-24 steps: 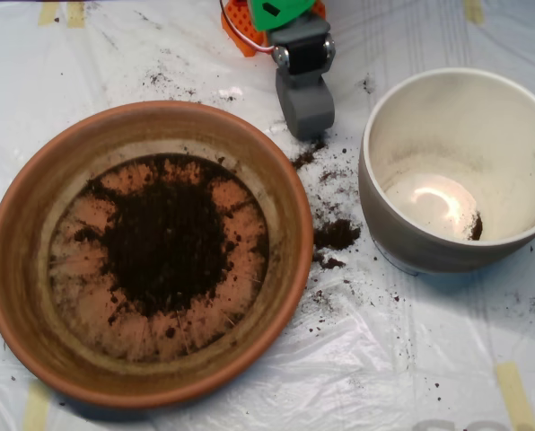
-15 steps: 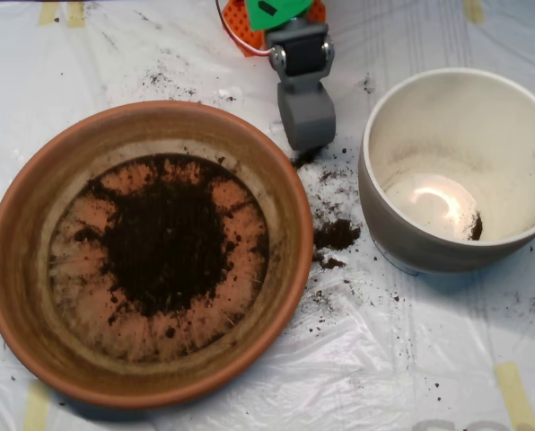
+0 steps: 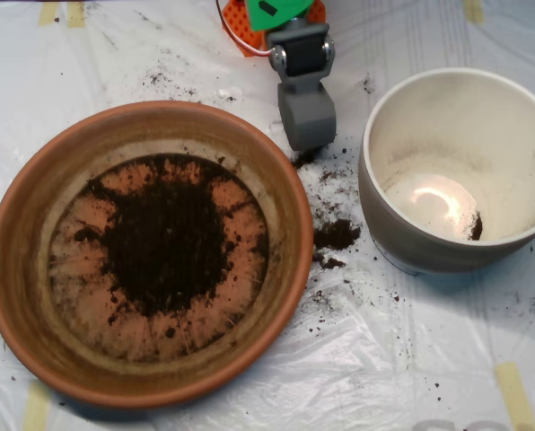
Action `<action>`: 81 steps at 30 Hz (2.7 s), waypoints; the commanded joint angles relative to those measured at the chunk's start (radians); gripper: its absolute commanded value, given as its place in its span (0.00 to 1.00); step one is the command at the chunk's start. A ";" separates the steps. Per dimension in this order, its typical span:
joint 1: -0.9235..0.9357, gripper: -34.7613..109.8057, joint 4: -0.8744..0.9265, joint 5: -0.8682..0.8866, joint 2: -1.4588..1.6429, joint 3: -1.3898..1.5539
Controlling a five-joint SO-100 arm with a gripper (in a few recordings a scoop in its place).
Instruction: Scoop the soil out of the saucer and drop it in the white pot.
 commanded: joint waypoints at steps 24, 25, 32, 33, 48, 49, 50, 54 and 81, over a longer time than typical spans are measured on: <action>0.002 0.29 0.005 -0.031 0.063 -0.169; 0.005 0.30 0.003 -0.044 0.063 -0.178; -0.031 0.33 0.043 -0.063 0.034 -0.339; -0.040 0.33 0.054 -0.061 -0.002 -0.385; 0.262 0.39 -0.020 -0.063 -0.443 -0.721; 0.293 0.40 -0.028 -0.049 -0.472 -0.723; 0.319 0.41 -0.029 -0.035 -0.503 -0.726; 0.407 0.46 -0.023 -0.034 -0.597 -0.721; 0.517 0.45 -0.046 -0.043 -1.298 -1.011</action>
